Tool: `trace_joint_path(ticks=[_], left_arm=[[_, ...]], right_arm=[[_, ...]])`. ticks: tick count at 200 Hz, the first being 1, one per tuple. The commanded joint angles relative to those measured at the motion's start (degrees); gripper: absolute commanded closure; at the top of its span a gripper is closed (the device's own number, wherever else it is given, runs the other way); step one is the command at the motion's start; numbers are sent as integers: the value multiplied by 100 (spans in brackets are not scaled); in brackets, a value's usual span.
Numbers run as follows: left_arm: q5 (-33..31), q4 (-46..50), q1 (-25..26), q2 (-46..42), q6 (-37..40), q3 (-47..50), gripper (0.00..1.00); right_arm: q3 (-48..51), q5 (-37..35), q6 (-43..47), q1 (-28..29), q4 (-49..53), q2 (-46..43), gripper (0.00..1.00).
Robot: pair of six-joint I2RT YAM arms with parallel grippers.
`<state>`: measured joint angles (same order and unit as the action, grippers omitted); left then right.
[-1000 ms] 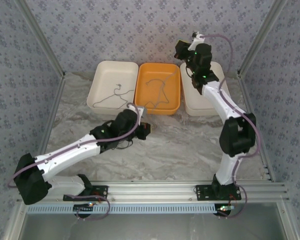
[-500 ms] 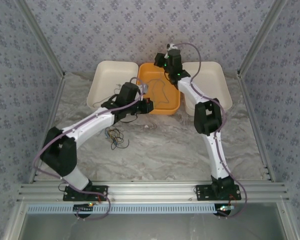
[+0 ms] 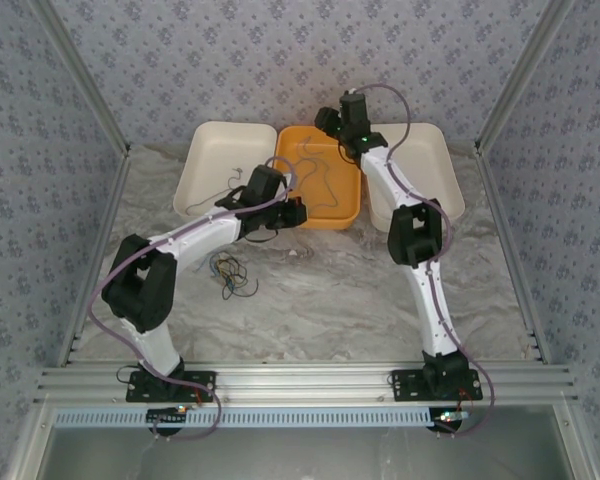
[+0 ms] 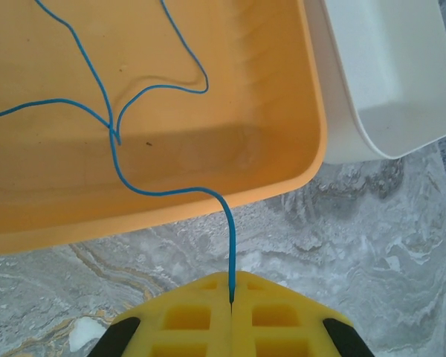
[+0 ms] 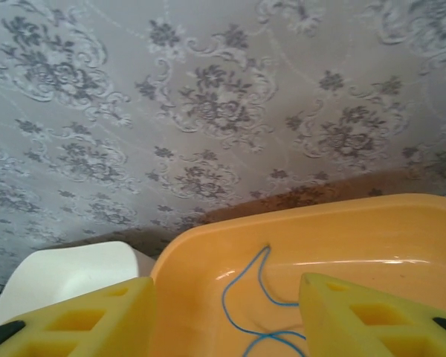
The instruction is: Untangle the cables
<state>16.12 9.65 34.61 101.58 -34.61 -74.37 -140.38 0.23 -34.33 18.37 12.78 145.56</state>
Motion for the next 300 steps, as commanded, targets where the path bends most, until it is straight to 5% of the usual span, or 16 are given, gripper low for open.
trace_joint_path(ticks=[1, 78, 89, 105, 120, 182, 230, 261, 300], left_arm=[[103, -66, -7, 191, -102, -511, 100], [-367, 645, 7, 933, -54, -1600, 100], [-366, 714, 8, 1028, -68, -1664, 94], [-235, 799, 9, 1152, -79, -1801, 64], [-275, 829, 36, 1059, -106, -1812, 53], [-1200, 1263, 107, -300, -342, -1610, 45], [-2523, 2460, -247, -2447, -1284, 131, 32], [-2139, 2778, -911, -3621, -2189, 1913, 31], [-1435, 2126, -1581, -4373, -2728, 3585, 32]], right_arm=[[587, -119, 230, 28, 11, -920, 46], [4304, -343, 382, -11, -1101, -4141, 45], [4706, -371, 378, -13, -1092, -4514, 46], [5244, -391, 344, -10, -1005, -5025, 45], [5745, -390, 305, 17, -938, -5588, 45], [7459, -887, 381, 591, -490, -7945, 45], [8627, -1740, 678, 2136, -5, -9247, 46], [9421, -2057, 157, 3532, -309, -9009, 49], [9388, -1497, -281, 4840, -1256, -7274, 51]])
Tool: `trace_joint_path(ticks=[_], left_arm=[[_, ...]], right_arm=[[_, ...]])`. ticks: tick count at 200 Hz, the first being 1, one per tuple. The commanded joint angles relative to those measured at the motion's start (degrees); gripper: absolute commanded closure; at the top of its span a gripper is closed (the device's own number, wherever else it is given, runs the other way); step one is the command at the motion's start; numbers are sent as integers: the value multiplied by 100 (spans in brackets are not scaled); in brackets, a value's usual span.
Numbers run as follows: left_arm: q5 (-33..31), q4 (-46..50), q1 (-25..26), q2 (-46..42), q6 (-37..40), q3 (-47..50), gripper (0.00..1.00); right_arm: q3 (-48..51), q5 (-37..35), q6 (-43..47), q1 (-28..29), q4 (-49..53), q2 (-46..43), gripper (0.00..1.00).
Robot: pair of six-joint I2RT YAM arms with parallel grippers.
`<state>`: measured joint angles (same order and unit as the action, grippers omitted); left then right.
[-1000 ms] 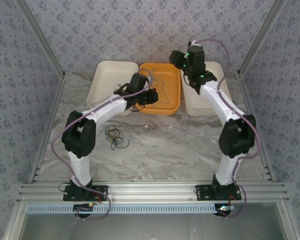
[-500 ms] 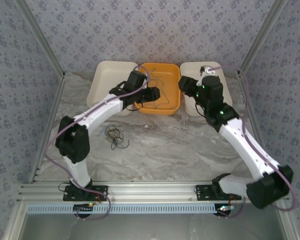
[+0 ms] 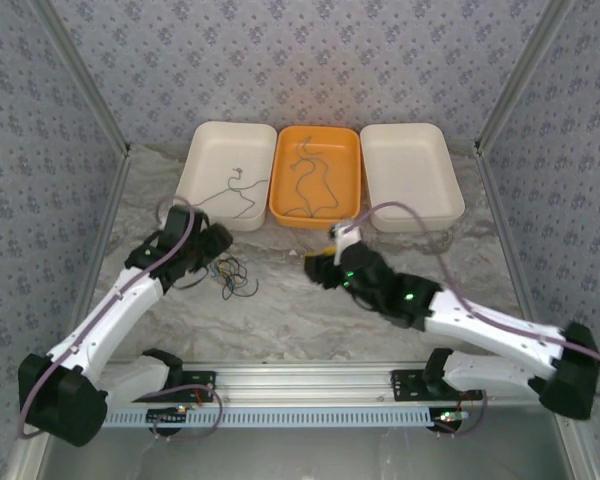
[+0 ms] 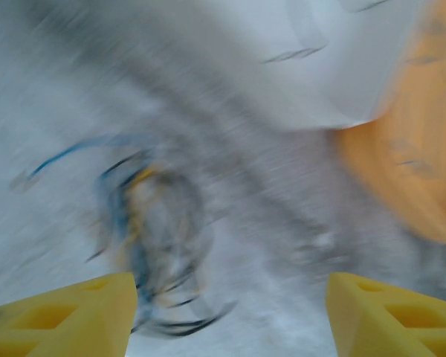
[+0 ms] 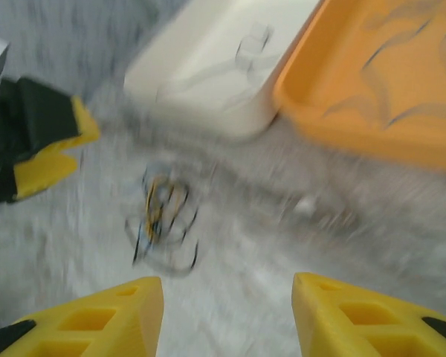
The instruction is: Untangle the cables
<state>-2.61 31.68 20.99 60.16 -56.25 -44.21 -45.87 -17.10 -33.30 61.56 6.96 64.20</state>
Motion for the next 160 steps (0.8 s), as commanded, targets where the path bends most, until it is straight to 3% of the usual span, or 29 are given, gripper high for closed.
trace_joint_path(ticks=[1, 36, 66, 98, 160], left_arm=[[451, -85, -228, -228, -559, 587, 32], [600, -230, -545, 330, -289, 660, 33], [768, -635, -658, 767, -220, 729, 41], [705, -947, -727, 761, -263, 903, 45], [927, -887, -1041, 623, -10, 965, 46]], right_arm=[[-72, 261, -382, 540, -685, 921, 51], [-747, 239, -707, 728, -556, 2644, 54], [-1181, -3, -1264, 448, -310, 3233, 51], [-2533, -344, -1601, 435, 637, 4276, 53], [-3265, 24, -2142, 117, 689, 5209, 61]])
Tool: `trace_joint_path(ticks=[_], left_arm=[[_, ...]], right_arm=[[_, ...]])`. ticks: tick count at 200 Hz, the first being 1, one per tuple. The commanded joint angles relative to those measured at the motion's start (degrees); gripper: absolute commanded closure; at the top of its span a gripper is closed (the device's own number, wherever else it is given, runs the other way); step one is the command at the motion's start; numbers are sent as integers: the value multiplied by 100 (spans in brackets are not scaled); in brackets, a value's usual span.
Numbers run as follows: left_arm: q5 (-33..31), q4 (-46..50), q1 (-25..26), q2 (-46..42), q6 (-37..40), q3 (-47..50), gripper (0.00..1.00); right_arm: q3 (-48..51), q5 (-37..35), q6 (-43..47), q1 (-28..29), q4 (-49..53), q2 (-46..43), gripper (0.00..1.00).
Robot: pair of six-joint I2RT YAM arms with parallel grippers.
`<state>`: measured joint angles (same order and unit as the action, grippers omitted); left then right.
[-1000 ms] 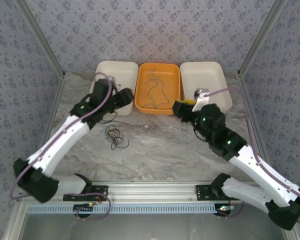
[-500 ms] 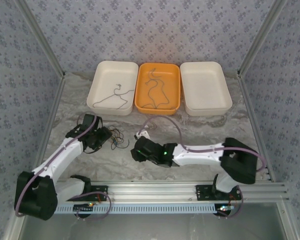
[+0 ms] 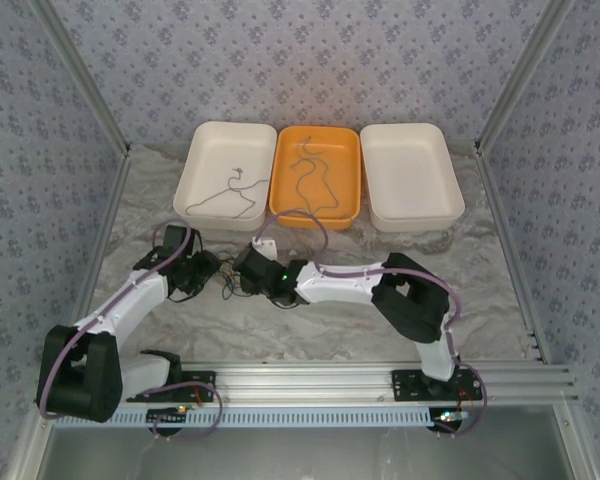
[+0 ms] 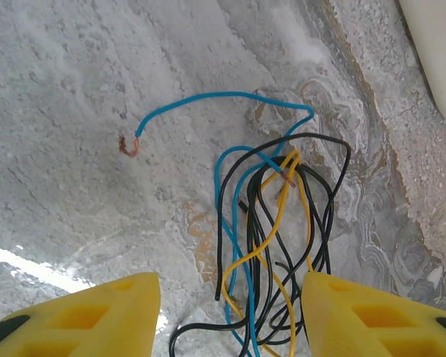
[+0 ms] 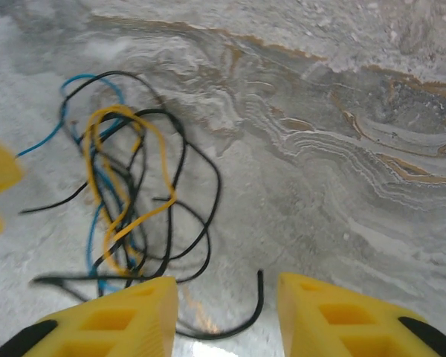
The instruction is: Untangle the cables
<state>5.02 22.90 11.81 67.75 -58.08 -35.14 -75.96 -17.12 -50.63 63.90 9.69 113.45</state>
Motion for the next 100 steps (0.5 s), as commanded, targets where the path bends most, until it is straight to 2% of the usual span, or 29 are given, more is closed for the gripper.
trace_joint_path(ticks=[1, 80, 100], left_arm=[[169, -15, -129, -137, 174, 59, 46], [271, 46, -162, -483, 237, 181, 48], [299, 44, -161, -558, 221, 202, 48]], right_arm=[[-262, 26, -410, -116, 426, 292, 61], [-300, 189, -533, -106, 159, 624, 62], [-370, 240, -564, -106, 112, 741, 67]])
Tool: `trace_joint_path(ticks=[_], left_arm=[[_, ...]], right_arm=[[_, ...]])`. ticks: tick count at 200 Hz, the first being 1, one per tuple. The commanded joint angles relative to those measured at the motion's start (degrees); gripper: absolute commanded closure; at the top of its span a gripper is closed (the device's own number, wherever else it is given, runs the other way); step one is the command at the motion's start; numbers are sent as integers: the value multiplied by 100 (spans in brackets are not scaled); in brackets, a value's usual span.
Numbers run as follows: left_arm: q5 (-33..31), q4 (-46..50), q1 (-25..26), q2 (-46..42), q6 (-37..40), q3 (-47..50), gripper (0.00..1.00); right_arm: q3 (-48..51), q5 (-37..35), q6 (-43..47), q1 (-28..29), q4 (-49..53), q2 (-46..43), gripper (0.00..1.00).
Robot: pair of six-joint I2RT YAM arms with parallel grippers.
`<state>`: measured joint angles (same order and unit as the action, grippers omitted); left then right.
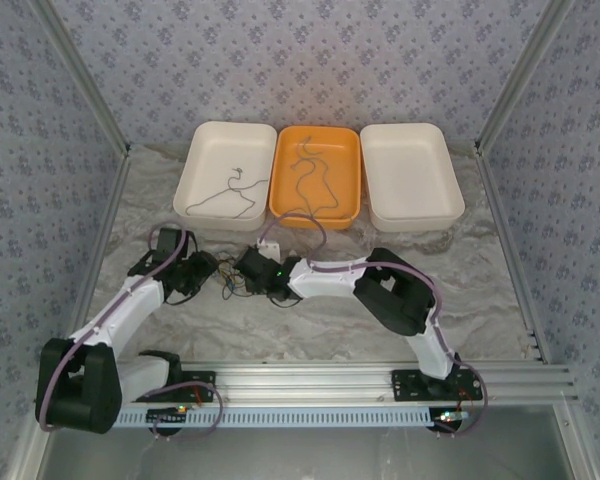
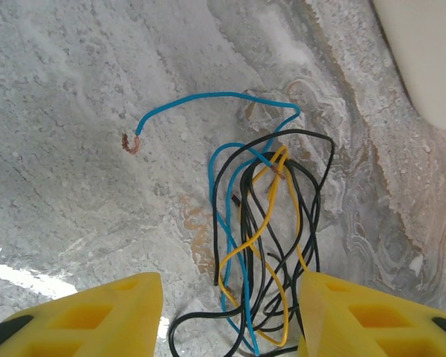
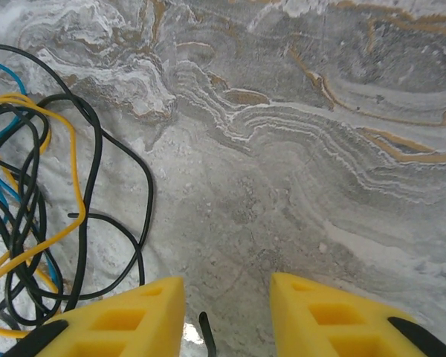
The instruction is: Untangle the cables
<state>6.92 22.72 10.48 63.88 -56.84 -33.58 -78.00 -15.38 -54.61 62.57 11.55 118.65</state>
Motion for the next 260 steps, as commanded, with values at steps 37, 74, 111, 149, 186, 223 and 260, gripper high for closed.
trace_joint_path(ticks=[37, 74, 111, 149, 186, 223, 260], left_arm=[[363, -192, -21, -12, -31, 112, 47], [536, -649, 167, 720, -200, 58, 46], [195, -1033, 644, 1476, -407, -218, 49], [-208, -1232, 668, 2097, -367, -287, 97], [-799, -699, 457, 1216, -167, -111, 100], [-849, -80, 181, 57, 260, -295, 100], [-101, -296, 94, 28, 511, -417, 100]], right_arm=[[-120, -9, -308, 10, -121, 291, 89], [410, -402, -288, 28, -238, -203, 100], [718, -505, -158, 63, -282, -569, 100], [1234, -907, 15, 59, -36, -1263, 100], [2184, -1754, 614, -359, 591, -2952, 100], [2722, -2325, 1611, -1283, 1445, -5152, 100], [2218, -2024, 2425, -2600, 1852, -6611, 100]])
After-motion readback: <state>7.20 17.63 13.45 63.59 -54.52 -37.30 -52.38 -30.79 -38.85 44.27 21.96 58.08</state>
